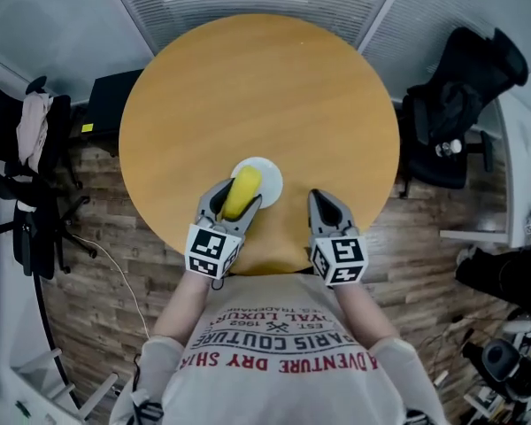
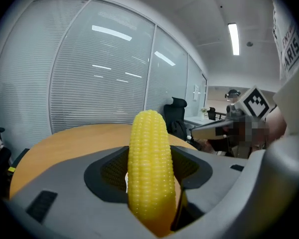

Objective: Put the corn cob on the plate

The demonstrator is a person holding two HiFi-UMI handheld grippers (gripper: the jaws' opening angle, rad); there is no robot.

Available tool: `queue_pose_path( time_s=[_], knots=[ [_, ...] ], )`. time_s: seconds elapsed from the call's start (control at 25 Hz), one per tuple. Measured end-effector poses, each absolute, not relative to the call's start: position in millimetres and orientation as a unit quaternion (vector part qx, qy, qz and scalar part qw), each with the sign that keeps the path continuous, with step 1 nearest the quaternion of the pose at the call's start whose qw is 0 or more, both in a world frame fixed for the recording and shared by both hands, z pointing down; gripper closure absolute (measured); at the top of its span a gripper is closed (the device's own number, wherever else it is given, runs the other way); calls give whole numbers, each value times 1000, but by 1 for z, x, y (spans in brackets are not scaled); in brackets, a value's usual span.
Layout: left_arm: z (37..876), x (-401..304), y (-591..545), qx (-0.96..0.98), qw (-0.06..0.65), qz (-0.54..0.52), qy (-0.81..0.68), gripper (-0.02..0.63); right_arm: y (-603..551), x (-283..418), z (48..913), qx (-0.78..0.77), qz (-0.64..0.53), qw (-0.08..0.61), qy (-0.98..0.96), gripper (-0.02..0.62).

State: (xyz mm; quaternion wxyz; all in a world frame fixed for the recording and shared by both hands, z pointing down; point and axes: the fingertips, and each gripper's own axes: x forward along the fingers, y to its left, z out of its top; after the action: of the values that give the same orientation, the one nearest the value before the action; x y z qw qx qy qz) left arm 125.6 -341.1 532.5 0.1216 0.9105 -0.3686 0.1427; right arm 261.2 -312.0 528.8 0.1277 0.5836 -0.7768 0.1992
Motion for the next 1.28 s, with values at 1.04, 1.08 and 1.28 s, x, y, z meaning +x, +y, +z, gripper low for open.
queue_pose_path(
  time_s=[1.04,1.08,1.28],
  knots=[
    [728,154,-381,797,293,328,-414,324,-369,283,572,507,232,158,-815,566],
    [730,154,-381,796,294,333,-412,324,-370,282,572,504,233,159,-816,566],
    [736,156,-382,795,278,354,-406,324,-367,289,578,506,244,158,-812,566]
  ],
)
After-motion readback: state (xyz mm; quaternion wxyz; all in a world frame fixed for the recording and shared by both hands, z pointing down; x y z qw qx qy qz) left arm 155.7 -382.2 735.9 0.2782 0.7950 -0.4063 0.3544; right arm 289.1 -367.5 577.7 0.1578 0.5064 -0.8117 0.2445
